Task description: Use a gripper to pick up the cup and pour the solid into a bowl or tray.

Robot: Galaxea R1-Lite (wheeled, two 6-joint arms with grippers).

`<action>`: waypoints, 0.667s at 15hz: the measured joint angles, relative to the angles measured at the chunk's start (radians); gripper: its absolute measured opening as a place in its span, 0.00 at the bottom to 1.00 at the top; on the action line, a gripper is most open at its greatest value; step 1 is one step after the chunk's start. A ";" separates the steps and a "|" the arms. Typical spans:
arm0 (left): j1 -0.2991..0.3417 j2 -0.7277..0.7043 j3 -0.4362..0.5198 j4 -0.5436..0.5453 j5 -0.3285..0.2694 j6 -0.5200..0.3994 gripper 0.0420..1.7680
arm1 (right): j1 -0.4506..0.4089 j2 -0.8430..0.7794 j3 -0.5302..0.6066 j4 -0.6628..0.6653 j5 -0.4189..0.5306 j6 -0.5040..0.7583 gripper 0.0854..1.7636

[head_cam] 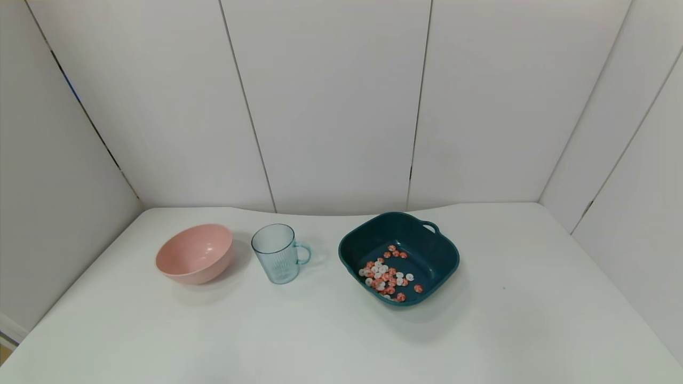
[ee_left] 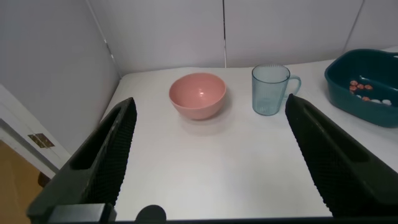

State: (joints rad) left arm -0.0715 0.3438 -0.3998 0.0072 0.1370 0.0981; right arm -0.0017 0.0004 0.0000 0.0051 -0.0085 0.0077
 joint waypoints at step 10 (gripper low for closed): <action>0.068 -0.295 0.138 0.091 -0.109 -0.014 0.97 | 0.000 0.000 0.000 0.001 0.000 0.001 0.97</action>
State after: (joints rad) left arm -0.0036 0.0489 -0.2615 0.0985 0.0279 0.0840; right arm -0.0017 0.0004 0.0000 0.0057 -0.0089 0.0091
